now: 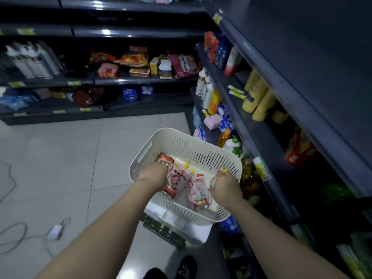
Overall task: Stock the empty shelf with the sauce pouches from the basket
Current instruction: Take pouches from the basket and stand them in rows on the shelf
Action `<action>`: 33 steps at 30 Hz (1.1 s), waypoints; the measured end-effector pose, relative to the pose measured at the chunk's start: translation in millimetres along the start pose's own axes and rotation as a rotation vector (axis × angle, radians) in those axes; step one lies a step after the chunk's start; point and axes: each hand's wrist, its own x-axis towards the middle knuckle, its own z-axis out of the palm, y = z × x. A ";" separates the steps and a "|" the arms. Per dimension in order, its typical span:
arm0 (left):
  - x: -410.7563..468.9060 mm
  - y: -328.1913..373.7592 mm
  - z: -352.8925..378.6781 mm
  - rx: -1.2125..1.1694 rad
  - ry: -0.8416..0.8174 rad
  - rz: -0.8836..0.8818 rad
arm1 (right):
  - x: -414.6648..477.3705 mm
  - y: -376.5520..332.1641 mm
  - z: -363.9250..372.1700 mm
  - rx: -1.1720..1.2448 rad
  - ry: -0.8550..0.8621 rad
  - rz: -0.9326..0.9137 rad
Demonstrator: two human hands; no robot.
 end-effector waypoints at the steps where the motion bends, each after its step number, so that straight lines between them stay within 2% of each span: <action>1: 13.5 0.3 5.6 -0.019 -0.036 0.001 | 9.0 0.7 6.1 0.054 -0.003 0.054; 7: 87.9 6.3 42.2 -0.164 -0.182 -0.005 | 49.9 5.0 46.3 0.289 0.029 0.272; 11: 123.4 7.6 73.9 -0.207 -0.309 -0.028 | 66.6 7.7 64.3 0.265 0.142 0.331; 16: 150.5 13.3 110.6 -0.327 -0.431 -0.090 | 77.8 11.5 87.2 0.282 0.061 0.474; 20: 161.0 16.3 130.5 -0.513 -0.312 -0.187 | 77.6 15.6 95.9 0.352 0.068 0.537; 24: 170.5 25.4 142.5 -0.502 -0.403 -0.211 | 83.1 18.9 96.2 0.421 0.102 0.577; 27: 174.1 31.2 143.4 -0.415 -0.305 -0.231 | 84.0 19.0 95.1 0.444 0.123 0.574; 31: 183.2 34.4 148.0 -0.629 -0.330 -0.266 | 83.0 17.8 91.6 0.457 0.181 0.554; 33: 183.9 35.5 153.4 -0.646 -0.366 -0.244 | 82.1 17.8 90.4 0.435 0.162 0.540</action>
